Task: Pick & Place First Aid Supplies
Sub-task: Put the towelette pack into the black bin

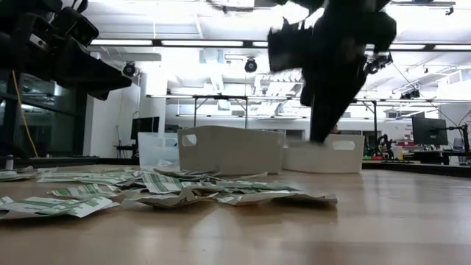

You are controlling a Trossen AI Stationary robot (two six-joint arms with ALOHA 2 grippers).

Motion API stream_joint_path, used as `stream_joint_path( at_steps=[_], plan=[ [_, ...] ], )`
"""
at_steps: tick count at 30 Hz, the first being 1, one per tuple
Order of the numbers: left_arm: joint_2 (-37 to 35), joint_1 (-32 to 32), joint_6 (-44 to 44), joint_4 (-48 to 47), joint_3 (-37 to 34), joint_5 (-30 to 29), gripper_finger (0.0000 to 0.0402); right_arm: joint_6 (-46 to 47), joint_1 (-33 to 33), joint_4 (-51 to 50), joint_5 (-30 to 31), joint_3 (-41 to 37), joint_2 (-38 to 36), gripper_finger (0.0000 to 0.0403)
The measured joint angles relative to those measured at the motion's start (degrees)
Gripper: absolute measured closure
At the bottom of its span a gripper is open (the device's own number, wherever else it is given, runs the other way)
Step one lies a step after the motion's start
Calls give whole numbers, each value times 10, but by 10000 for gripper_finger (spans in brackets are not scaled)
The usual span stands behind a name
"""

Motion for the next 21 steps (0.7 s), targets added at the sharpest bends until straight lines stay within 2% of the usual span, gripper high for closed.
stream_joint_path(
  at_steps=[4,12,21],
  plan=[
    [0,0,0,-5,0,0,252,6,1,-14,-19,1,-42,403],
    [0,0,0,-9,0,0,252,-8,-7,-67,-20,2,-139,402],
    [0,0,0,-9,0,0,252,-60,-58,-70,-4,2,-205,402]
  ],
)
